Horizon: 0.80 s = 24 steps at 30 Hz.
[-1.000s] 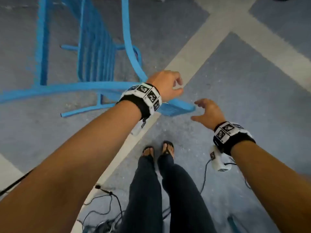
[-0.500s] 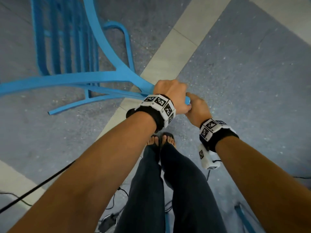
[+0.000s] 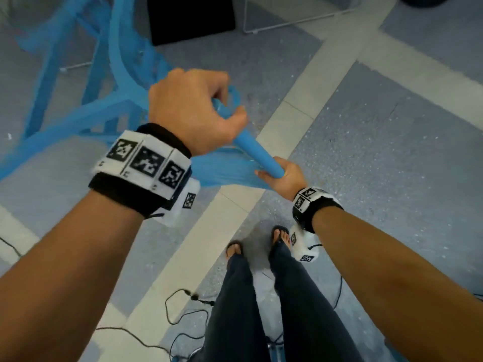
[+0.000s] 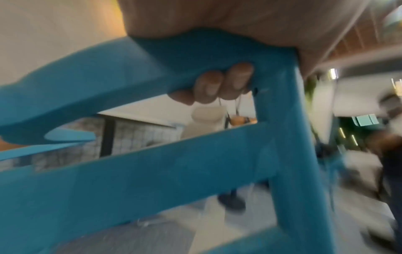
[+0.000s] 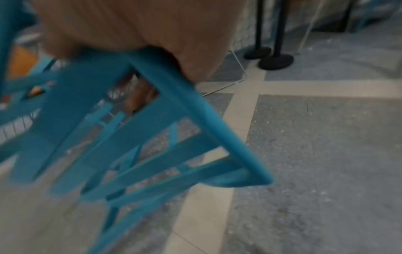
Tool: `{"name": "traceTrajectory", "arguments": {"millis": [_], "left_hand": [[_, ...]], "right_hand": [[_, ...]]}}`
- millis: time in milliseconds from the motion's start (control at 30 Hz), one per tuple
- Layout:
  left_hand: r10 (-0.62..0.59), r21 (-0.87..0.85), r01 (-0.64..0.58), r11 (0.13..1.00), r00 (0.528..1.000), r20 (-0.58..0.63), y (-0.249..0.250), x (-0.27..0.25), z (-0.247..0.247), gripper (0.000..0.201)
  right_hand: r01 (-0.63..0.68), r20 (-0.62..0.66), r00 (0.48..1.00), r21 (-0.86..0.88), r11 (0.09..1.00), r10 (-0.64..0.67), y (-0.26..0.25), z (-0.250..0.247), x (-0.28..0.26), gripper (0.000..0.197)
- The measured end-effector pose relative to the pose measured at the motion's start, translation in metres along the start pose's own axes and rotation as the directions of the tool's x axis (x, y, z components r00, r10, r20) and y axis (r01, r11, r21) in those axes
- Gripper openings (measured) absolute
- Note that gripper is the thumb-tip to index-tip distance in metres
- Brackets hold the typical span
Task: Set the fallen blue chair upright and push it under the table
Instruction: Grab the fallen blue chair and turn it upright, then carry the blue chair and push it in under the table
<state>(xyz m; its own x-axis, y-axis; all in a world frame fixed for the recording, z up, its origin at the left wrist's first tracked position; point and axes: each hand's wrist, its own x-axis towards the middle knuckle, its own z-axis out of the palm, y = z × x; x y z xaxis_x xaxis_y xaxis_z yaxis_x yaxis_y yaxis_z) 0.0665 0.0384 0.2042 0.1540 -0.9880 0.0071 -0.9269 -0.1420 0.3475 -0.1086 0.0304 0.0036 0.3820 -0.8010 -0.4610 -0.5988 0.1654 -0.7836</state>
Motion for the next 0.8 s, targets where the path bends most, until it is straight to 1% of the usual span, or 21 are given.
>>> {"name": "traceTrajectory", "arguments": {"millis": [67,133,167,233,300,367,433,467,533,567,600,667,700,800], "left_hand": [[-0.018,-0.114,0.006,0.993,0.994,-0.112,-0.012,-0.016,-0.029,0.038],[-0.030,-0.203,-0.009,0.979,0.982,-0.186,-0.025,-0.029,-0.051,0.036],[-0.033,-0.257,-0.025,0.966,0.975,-0.219,-0.032,-0.036,-0.062,0.036],[-0.031,-0.350,-0.079,0.933,0.954,-0.299,-0.046,-0.054,-0.086,0.036],[-0.036,-0.417,-0.147,0.897,0.916,-0.400,-0.063,-0.074,-0.112,0.034],[-0.090,-0.510,-0.208,0.835,0.863,-0.498,-0.083,-0.100,-0.135,0.035],[-0.160,-0.583,-0.265,0.768,0.802,-0.575,-0.102,-0.122,-0.152,0.035],[-0.209,-0.610,-0.266,0.747,0.776,-0.595,-0.111,-0.133,-0.157,0.034],[-0.318,-0.679,-0.261,0.686,0.731,-0.603,-0.127,-0.155,-0.162,0.033],[-0.365,-0.716,-0.279,0.640,0.709,-0.603,-0.134,-0.165,-0.161,0.033],[-0.405,-0.747,-0.298,0.595,0.692,-0.598,-0.142,-0.174,-0.159,0.033],[-0.468,-0.787,-0.280,0.549,0.677,-0.568,-0.163,-0.189,-0.148,0.029],[-0.504,-0.808,-0.248,0.534,0.674,-0.540,-0.174,-0.195,-0.140,0.028],[-0.620,-0.878,-0.154,0.453,0.654,-0.434,-0.208,-0.208,-0.107,0.028]], "right_hand": [[0.010,-0.074,0.997,-0.059,0.998,-0.014,-0.020,0.002,-0.016,0.038],[0.044,-0.133,0.989,-0.138,0.989,-0.062,-0.045,0.000,-0.031,0.040],[0.050,-0.160,0.984,-0.168,0.984,-0.078,-0.060,0.000,-0.039,0.039],[0.098,-0.208,0.966,-0.248,0.964,-0.151,-0.092,-0.003,-0.057,0.047],[0.181,-0.228,0.928,-0.412,0.893,-0.294,-0.127,-0.013,-0.073,0.054],[0.253,-0.196,0.882,-0.572,0.780,-0.429,-0.165,-0.025,-0.091,0.059],[0.302,-0.149,0.848,-0.653,0.694,-0.509,-0.204,-0.033,-0.106,0.062],[0.330,-0.120,0.828,-0.687,0.648,-0.548,-0.221,-0.034,-0.112,0.064],[0.347,-0.080,0.790,-0.759,0.550,-0.608,-0.252,-0.032,-0.124,0.066],[0.344,-0.066,0.775,-0.790,0.508,-0.628,-0.264,-0.028,-0.129,0.066],[0.335,-0.053,0.772,-0.814,0.475,-0.634,-0.273,-0.023,-0.135,0.065],[0.314,-0.029,0.784,-0.843,0.437,-0.620,-0.285,-0.007,-0.143,0.059],[0.302,-0.018,0.795,-0.855,0.421,-0.607,-0.287,0.002,-0.145,0.056],[0.273,0.025,0.839,-0.883,0.381,-0.543,-0.281,0.028,-0.150,0.057]]}}
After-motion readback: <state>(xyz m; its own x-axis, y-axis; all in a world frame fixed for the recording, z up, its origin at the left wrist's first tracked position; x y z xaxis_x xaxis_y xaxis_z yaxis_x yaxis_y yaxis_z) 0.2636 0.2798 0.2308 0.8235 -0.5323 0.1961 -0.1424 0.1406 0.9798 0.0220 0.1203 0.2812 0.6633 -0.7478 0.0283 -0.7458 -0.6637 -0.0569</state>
